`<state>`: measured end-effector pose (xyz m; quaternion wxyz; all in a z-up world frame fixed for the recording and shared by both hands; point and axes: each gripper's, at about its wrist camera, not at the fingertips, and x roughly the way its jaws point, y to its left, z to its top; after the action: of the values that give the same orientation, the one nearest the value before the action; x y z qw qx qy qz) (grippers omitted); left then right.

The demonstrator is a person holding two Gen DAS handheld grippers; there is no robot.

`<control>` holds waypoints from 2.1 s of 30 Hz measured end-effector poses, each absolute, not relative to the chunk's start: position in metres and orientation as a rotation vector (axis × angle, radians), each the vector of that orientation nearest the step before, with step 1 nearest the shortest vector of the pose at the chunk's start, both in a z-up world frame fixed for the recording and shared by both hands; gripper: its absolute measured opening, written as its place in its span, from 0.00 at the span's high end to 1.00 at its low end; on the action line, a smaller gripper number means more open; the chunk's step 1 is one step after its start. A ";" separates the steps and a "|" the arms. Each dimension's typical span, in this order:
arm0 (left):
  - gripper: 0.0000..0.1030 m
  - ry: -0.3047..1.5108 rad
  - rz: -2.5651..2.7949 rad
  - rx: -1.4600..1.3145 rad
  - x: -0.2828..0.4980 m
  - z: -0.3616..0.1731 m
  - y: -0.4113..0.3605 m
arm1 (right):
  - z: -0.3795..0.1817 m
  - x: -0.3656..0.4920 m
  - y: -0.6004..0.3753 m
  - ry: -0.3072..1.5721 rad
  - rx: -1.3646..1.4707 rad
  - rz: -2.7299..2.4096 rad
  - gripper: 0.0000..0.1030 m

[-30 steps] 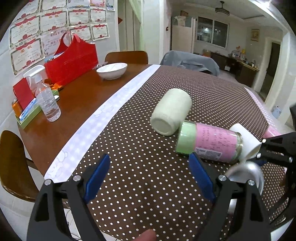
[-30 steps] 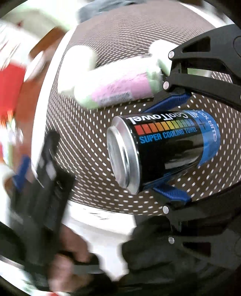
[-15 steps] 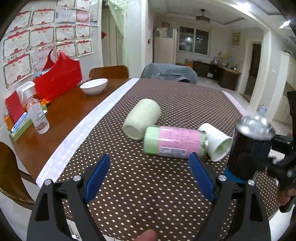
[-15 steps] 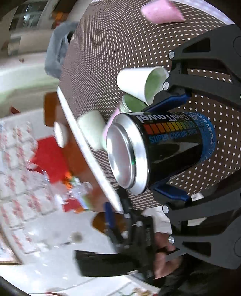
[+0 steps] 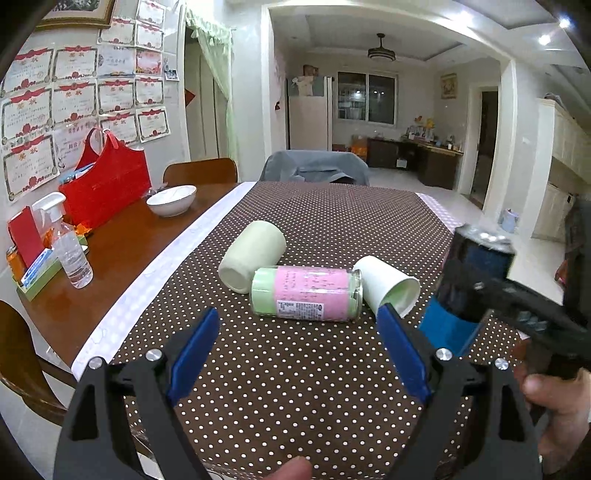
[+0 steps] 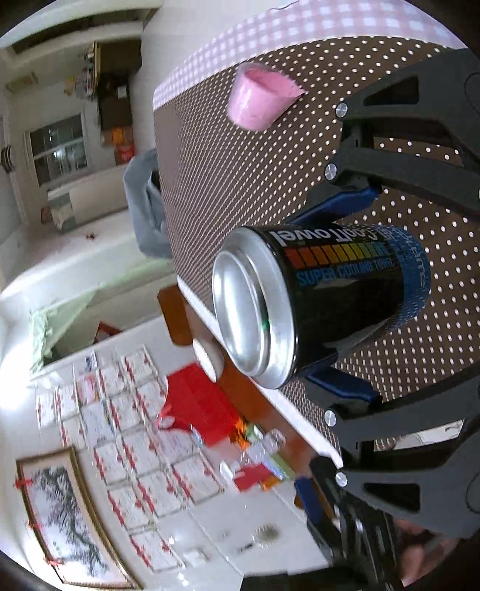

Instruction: Flip cup upside down

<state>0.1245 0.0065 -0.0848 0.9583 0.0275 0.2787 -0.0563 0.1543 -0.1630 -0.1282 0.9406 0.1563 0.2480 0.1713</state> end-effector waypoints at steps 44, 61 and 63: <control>0.17 0.478 -0.154 0.062 0.089 -0.047 -0.009 | -0.047 0.071 -0.200 0.392 0.329 0.131 0.06; 0.17 0.409 -0.174 0.045 0.049 -0.013 -0.018 | -0.018 0.014 -0.183 0.359 0.190 -0.028 0.06; 0.17 0.405 -0.173 0.045 0.046 -0.011 -0.018 | -0.017 0.010 -0.178 0.350 0.168 -0.042 0.06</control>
<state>0.0464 -0.0178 -0.0112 0.9756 0.0223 0.2010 -0.0859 0.0096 -0.1782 -0.0167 0.9810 0.0837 0.1739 -0.0211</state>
